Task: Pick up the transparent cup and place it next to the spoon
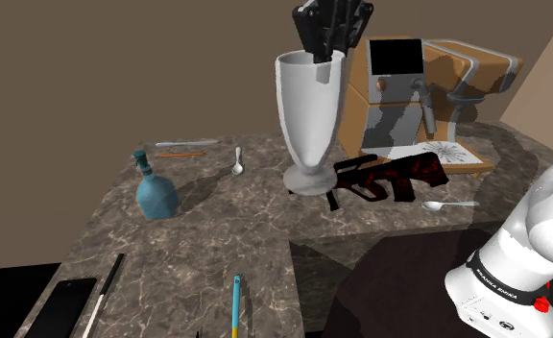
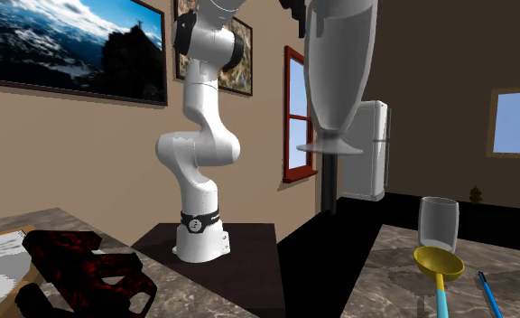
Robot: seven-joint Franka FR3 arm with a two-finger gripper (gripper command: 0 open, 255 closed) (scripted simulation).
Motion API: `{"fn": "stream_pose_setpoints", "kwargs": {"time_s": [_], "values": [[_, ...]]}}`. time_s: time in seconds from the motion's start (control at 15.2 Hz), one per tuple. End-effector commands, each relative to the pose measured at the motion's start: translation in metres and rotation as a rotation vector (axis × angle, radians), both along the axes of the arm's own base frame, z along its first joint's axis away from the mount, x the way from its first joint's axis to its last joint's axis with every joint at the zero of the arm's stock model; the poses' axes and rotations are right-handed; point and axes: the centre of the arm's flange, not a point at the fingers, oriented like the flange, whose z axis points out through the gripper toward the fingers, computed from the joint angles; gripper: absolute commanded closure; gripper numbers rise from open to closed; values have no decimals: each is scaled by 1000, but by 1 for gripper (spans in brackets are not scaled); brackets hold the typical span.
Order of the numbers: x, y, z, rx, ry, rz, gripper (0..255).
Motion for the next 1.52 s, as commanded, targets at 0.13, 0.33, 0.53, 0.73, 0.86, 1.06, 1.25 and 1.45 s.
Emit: {"fn": "stream_pose_setpoints", "kwargs": {"time_s": [0.13, 0.33, 0.53, 0.73, 0.86, 1.06, 1.25, 1.45], "values": [[-23, -48, -3, 2, 0, 1, 255], [-39, -85, -3, 2, 0, 1, 255], [-55, -121, -3, 2, 0, 1, 255], [-70, -157, -3, 2, 0, 1, 255], [-81, -181, -3, 2, 0, 1, 255], [-97, -218, -3, 2, 0, 1, 255], [-112, -254, -3, 2, 0, 1, 255], [-128, -290, -3, 2, 0, 1, 255]]}}
